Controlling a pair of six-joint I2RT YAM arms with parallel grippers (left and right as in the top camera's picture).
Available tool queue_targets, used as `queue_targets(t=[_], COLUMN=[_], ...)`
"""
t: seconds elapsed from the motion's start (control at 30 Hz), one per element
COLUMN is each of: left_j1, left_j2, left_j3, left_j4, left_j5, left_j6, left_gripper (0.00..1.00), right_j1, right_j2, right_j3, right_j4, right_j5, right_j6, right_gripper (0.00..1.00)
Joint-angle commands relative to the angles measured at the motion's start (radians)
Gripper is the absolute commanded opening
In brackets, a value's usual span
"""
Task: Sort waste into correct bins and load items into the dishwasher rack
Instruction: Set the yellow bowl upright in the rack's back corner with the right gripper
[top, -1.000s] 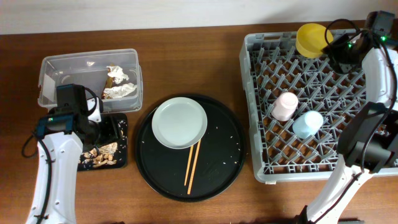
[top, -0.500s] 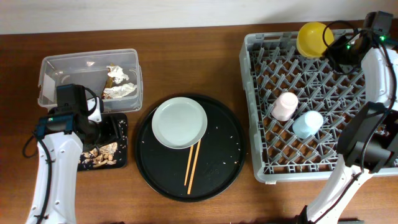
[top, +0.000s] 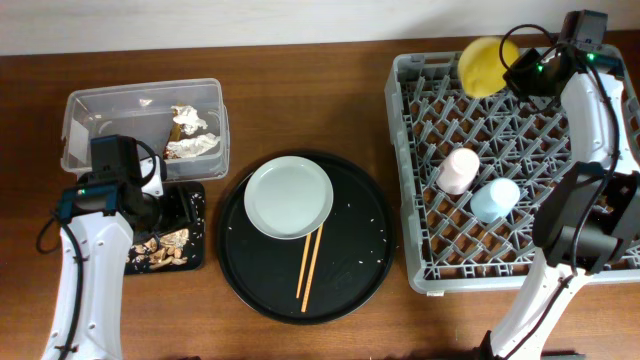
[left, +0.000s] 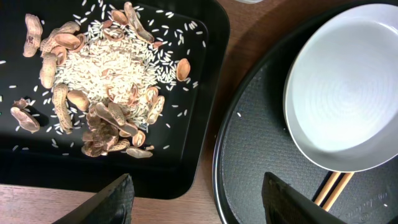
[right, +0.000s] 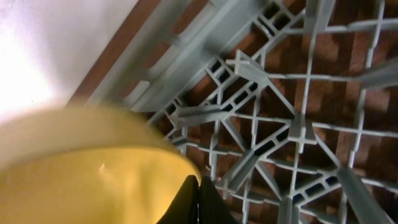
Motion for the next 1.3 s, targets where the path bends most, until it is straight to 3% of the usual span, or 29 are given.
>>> queue_targets(t=[0.0, 0.07, 0.17, 0.27, 0.37, 0.43, 0.5, 0.77, 0.9, 0.97, 1.03, 1.1, 1.17, 1.2, 1.27], left_j1=[0.006, 0.006, 0.006, 0.006, 0.006, 0.006, 0.006, 0.006, 0.006, 0.006, 0.006, 0.006, 0.006, 0.006, 0.006], left_j2=[-0.013, -0.013, -0.013, -0.013, -0.013, -0.013, -0.013, -0.013, -0.013, -0.013, -0.013, -0.013, -0.013, -0.013, -0.013], left_j3=[0.001, 0.001, 0.001, 0.001, 0.001, 0.001, 0.001, 0.001, 0.001, 0.001, 0.001, 0.001, 0.001, 0.001, 0.001], left_j4=[0.002, 0.002, 0.002, 0.002, 0.002, 0.002, 0.002, 0.002, 0.002, 0.002, 0.001, -0.002, -0.002, -0.002, -0.002], left_j5=[0.015, 0.015, 0.015, 0.014, 0.015, 0.014, 0.014, 0.015, 0.015, 0.015, 0.015, 0.018, 0.018, 0.019, 0.018], left_j6=[-0.010, -0.010, -0.010, -0.010, -0.010, -0.010, -0.010, -0.010, -0.010, -0.010, -0.010, -0.010, -0.010, -0.010, -0.010], left_gripper=[0.65, 0.65, 0.65, 0.65, 0.65, 0.65, 0.65, 0.65, 0.65, 0.65, 0.65, 0.65, 0.65, 0.65, 0.65], right_j1=[-0.011, -0.014, -0.005, 0.056, 0.158, 0.238, 0.267, 0.278, 0.282, 0.282, 0.282, 0.284, 0.284, 0.283, 0.283], right_j2=[-0.008, -0.039, -0.059, -0.098, -0.130, -0.130, -0.106, 0.037, 0.081, 0.081, 0.081, 0.081, 0.081, 0.081, 0.081], right_j3=[0.002, 0.002, 0.002, 0.005, 0.109, 0.172, 0.171, 0.165, 0.164, 0.165, 0.166, 0.166, 0.166, 0.166, 0.166], right_j4=[-0.040, -0.043, -0.040, -0.045, -0.140, -0.175, -0.143, -0.130, -0.155, -0.155, -0.146, -0.137, -0.137, -0.135, -0.124], right_j5=[0.010, 0.025, -0.124, -0.177, 0.007, 0.260, 0.272, 0.312, 0.309, 0.309, 0.309, 0.304, 0.267, 0.237, 0.121], right_j6=[-0.051, -0.093, -0.150, -0.201, -0.225, -0.245, -0.245, -0.189, -0.189, -0.189, -0.189, -0.189, -0.189, -0.189, -0.189], right_gripper=[0.04, 0.04, 0.34, 0.40, 0.46, 0.55, 0.59, 0.56, 0.40, 0.21, 0.10, 0.11, 0.20, 0.29, 0.29])
